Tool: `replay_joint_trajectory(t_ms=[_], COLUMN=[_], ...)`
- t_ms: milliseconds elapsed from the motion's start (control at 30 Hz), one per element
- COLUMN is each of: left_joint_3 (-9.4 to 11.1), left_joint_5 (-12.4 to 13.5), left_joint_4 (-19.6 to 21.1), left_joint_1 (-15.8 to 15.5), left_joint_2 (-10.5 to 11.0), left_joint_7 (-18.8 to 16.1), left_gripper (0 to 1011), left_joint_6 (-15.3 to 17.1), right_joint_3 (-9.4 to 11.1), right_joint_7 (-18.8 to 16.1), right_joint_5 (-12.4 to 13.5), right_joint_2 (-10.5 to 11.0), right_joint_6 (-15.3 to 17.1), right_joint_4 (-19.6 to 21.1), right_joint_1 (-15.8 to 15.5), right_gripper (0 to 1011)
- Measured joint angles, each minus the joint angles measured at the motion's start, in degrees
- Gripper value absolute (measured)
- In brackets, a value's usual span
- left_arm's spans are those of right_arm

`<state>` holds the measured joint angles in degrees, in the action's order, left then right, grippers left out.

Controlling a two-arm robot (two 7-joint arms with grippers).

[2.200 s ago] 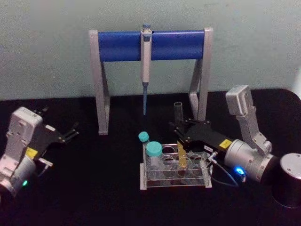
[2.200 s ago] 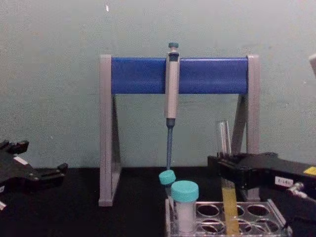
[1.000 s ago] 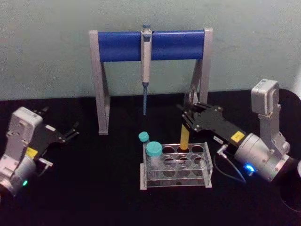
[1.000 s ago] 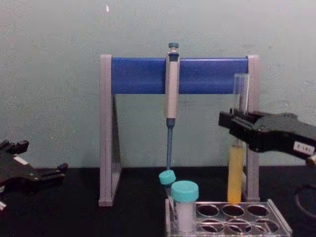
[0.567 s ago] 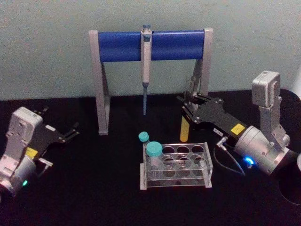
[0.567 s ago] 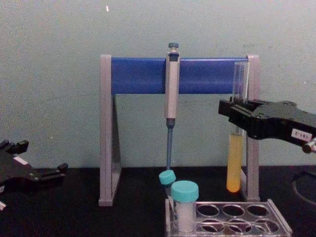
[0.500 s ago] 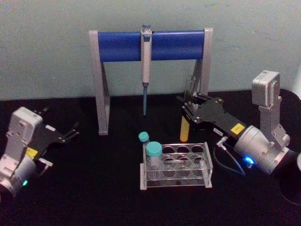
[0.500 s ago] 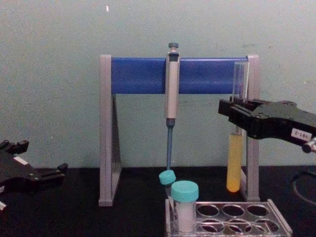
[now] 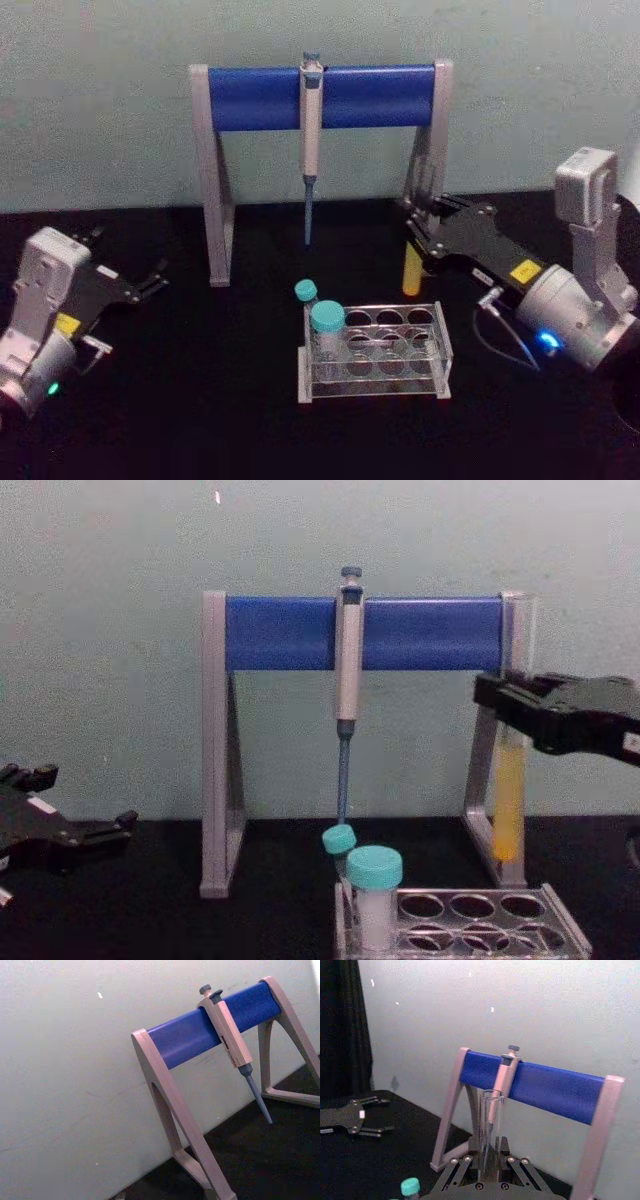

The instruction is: Pick up the test tube from the test tube rack, shake it, then place it back into the test tube rack.

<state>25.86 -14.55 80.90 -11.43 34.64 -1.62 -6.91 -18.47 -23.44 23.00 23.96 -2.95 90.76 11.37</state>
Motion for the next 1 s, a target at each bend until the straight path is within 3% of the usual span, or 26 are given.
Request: replay_joint_trajectory(t_ms=[300,467,667,1000], left_joint_3=[0.0,0.0,0.0,0.0], left_joint_5=[0.0,0.0,0.0,0.0], left_joint_4=[0.0,0.0,0.0,0.0], left_joint_1=[0.0,0.0,0.0,0.0], left_joint_2=[0.0,0.0,0.0,0.0], left_joint_7=[0.0,0.0,0.0,0.0], left_gripper=[1010,1010,1010,1010], left_joint_6=[0.0,0.0,0.0,0.0], right_joint_3=[2.0,1.5,-0.3,-2.6], right_joint_7=[1.0,-0.2,-1.9,-3.4], right_joint_5=[0.2,1.2,1.8,2.2], right_joint_2=[2.3,2.8,2.3,-0.7], right_joint_6=[2.0,2.8,2.8,-0.4], right_joint_4=[5.4,7.4,6.9,1.0], right_joint_1=[-5.1,-6.7,-5.9,-0.7], right_gripper=[225,225,225,225])
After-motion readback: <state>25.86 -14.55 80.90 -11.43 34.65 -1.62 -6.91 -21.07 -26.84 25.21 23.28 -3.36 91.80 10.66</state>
